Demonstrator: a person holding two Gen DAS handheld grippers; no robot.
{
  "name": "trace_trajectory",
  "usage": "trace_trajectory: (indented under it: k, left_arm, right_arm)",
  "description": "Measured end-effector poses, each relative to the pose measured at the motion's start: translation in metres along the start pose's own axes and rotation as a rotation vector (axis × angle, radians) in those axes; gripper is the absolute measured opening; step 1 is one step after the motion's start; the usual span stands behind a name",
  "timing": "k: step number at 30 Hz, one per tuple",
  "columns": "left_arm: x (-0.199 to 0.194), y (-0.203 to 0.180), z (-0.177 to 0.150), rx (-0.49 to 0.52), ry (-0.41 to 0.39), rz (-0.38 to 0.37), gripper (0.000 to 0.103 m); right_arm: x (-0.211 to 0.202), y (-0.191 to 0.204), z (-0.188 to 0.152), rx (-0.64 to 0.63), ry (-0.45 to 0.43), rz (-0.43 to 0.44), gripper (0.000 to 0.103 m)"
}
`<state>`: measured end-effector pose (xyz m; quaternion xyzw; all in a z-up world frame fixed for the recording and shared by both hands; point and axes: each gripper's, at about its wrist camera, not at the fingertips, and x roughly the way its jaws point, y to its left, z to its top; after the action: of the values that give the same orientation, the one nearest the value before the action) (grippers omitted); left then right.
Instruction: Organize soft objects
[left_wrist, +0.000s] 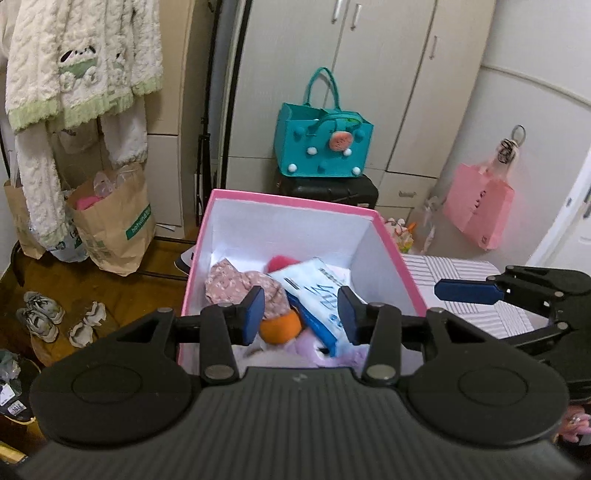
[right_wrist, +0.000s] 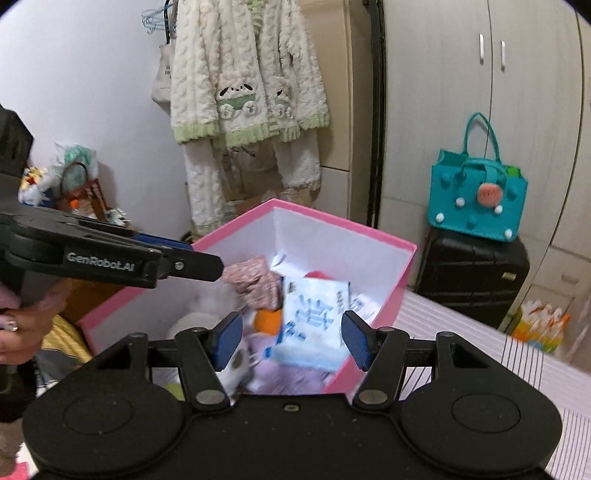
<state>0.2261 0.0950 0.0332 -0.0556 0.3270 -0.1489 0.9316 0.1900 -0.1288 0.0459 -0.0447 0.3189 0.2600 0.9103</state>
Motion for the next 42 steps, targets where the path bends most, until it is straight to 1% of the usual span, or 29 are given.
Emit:
trace_trajectory:
  k: [4, 6, 7, 10, 12, 13, 17, 19, 20, 23, 24, 25, 27, 30, 32, 34, 37, 40, 42]
  left_arm:
    - [-0.018, -0.016, -0.001, 0.035, -0.001, 0.004, 0.047]
    - [-0.028, -0.025, 0.000, 0.059, 0.010, -0.011, 0.050]
    - [-0.032, -0.030, 0.002, 0.072, 0.026, -0.032, 0.051]
    - [-0.042, -0.045, 0.008, 0.113, 0.102, -0.138, 0.051]
    - [-0.048, -0.052, 0.011, 0.109, 0.136, -0.165, 0.054]
    - [-0.053, -0.056, 0.011, 0.116, 0.140, -0.165, 0.058]
    - [-0.069, -0.065, 0.010, 0.127, 0.134, -0.136, 0.071]
    - [-0.074, -0.069, 0.010, 0.120, 0.142, -0.127, 0.080]
    - [-0.075, -0.070, 0.011, 0.116, 0.147, -0.119, 0.082]
    - [-0.081, -0.080, 0.011, 0.139, 0.164, -0.078, 0.095]
    - [-0.084, -0.085, 0.011, 0.151, 0.168, -0.059, 0.100]
    - [-0.087, -0.089, 0.011, 0.165, 0.173, -0.037, 0.100]
    - [-0.092, -0.098, 0.010, 0.203, 0.183, 0.018, 0.100]
    - [-0.102, -0.109, 0.003, 0.253, 0.163, 0.088, 0.101]
    - [-0.109, -0.113, 0.000, 0.255, 0.156, 0.130, 0.101]
    - [-0.117, -0.115, -0.006, 0.245, 0.150, 0.161, 0.101]
    - [-0.133, -0.113, -0.019, 0.220, 0.089, 0.147, 0.101]
    - [-0.143, -0.112, -0.034, 0.159, 0.056, 0.136, 0.100]
    - [-0.146, -0.115, -0.042, 0.146, 0.048, 0.129, 0.100]
  right_arm:
    - [-0.024, 0.005, -0.005, 0.018, -0.002, 0.005, 0.067]
    - [-0.036, 0.007, -0.006, 0.020, -0.003, -0.003, 0.067]
    - [-0.041, 0.007, -0.005, 0.018, -0.002, -0.005, 0.068]
    - [-0.062, 0.008, -0.004, 0.017, -0.009, -0.002, 0.070]
    - [-0.077, 0.006, -0.004, 0.028, -0.011, -0.009, 0.071]
    - [-0.084, 0.004, -0.004, 0.029, -0.015, -0.013, 0.072]
    - [-0.110, -0.001, -0.009, 0.040, -0.022, -0.040, 0.074]
    - [-0.120, -0.002, -0.012, 0.047, -0.023, -0.049, 0.076]
    - [-0.125, -0.003, -0.013, 0.050, -0.022, -0.052, 0.076]
    - [-0.136, -0.001, -0.019, 0.052, -0.015, -0.063, 0.088]
    - [-0.139, 0.000, -0.021, 0.051, -0.012, -0.067, 0.094]
    - [-0.141, 0.001, -0.023, 0.050, -0.009, -0.070, 0.099]
    - [-0.143, 0.005, -0.027, 0.054, 0.025, -0.096, 0.103]
    - [-0.143, 0.012, -0.031, 0.042, 0.094, -0.153, 0.103]
    - [-0.149, 0.016, -0.037, 0.017, 0.077, -0.158, 0.103]
    - [-0.159, 0.011, -0.045, 0.064, 0.041, -0.163, 0.103]
    - [-0.174, 0.008, -0.057, 0.124, -0.017, -0.184, 0.103]
    - [-0.184, 0.006, -0.068, 0.187, -0.052, -0.217, 0.103]
    - [-0.190, 0.007, -0.076, 0.219, -0.072, -0.217, 0.103]
